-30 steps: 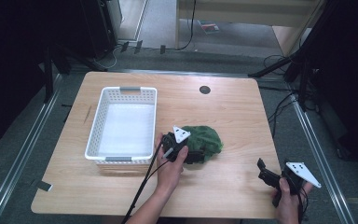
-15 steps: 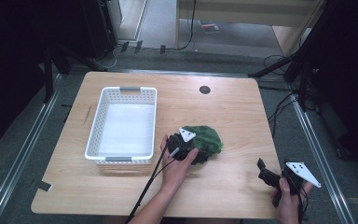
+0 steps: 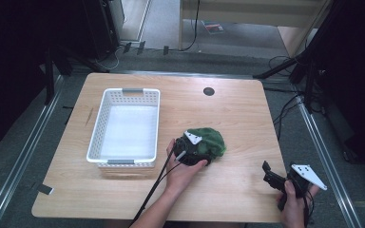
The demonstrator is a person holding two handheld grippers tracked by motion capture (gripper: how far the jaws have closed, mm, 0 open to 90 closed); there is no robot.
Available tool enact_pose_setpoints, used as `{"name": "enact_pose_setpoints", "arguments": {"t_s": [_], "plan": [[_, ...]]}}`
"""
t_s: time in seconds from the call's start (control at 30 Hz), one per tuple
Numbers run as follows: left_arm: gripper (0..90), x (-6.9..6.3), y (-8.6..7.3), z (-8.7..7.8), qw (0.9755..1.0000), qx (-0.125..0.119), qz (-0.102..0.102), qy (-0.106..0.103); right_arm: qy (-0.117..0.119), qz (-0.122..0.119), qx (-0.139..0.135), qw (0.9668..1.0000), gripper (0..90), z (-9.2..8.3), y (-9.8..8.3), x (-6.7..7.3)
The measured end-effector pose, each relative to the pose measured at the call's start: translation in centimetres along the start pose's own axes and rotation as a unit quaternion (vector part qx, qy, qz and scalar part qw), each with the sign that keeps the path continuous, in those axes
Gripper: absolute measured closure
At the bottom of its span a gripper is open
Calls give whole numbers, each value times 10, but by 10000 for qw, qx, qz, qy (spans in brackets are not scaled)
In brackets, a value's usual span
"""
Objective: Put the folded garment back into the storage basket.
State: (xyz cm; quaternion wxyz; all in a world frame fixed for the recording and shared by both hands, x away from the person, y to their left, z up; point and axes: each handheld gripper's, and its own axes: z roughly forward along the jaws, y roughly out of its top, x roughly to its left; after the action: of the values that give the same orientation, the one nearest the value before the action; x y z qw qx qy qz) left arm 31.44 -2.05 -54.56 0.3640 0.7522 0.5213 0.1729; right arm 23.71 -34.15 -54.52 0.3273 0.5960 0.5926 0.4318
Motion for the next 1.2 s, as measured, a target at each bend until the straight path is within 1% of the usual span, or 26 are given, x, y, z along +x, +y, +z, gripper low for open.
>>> {"name": "enact_pose_setpoints", "arguments": {"t_s": [0.07,0.1,0.13,0.17,0.23,0.33,0.37,0.43,0.47,0.5,0.63,0.83,0.87,0.9,0.93,1.0,1.03,1.1,1.17,1.2], "plan": [[197,-1,0,0,10000,-26,-1,-6,-5,8,2,10000,0,0,0,0],[220,-2,-1,0,10000,-40,57,-23,-9,22,4,10000,0,0,0,0],[247,-2,-1,-1,10000,-62,44,-30,-14,27,6,10000,0,0,0,0],[284,-2,-1,-1,10000,-62,44,-30,-16,25,5,10000,0,0,0,0],[379,-2,-2,-2,9998,-153,97,-106,-29,38,6,10000,0,0,0,0],[481,-2,-3,-4,9996,-211,127,-132,-38,53,10,10000,0,0,0,-1],[481,-2,-3,-5,9995,-241,121,-136,-38,53,10,10000,0,0,0,-1],[544,-1,-2,-8,9994,-285,135,-164,-35,62,15,10000,0,1,0,-1],[597,0,-1,-10,9991,-340,182,-171,-35,56,19,10000,0,1,0,-1],[615,0,-1,-10,9991,-340,182,-171,-35,56,19,10000,0,1,0,-1],[640,2,2,-16,9988,-421,125,-219,-36,59,23,10000,0,1,0,-1],[645,6,9,-32,9976,-611,66,-330,-41,56,25,10000,0,1,0,-1],[646,9,12,-37,9970,-679,26,-369,-46,45,23,10000,0,1,0,-1],[647,9,12,-37,9970,-679,26,-369,-36,56,32,10000,0,1,0,-1],[649,13,14,-44,9965,-735,-5,-405,-37,57,35,10000,0,1,0,-1],[652,15,15,-47,9961,-775,-1,-426,-32,53,37,10000,0,1,0,0],[654,18,18,-53,9957,-821,34,-438,-36,50,40,10000,0,1,0,0],[655,19,19,-56,9954,-847,21,-444,-43,57,48,10000,0,1,1,0],[655,24,22,-64,9946,-920,-27,-482,-48,56,53,10000,0,1,1,0],[655,24,22,-64,9946,-920,-27,-482,-48,53,52,10000,0,1,1,0]]}}
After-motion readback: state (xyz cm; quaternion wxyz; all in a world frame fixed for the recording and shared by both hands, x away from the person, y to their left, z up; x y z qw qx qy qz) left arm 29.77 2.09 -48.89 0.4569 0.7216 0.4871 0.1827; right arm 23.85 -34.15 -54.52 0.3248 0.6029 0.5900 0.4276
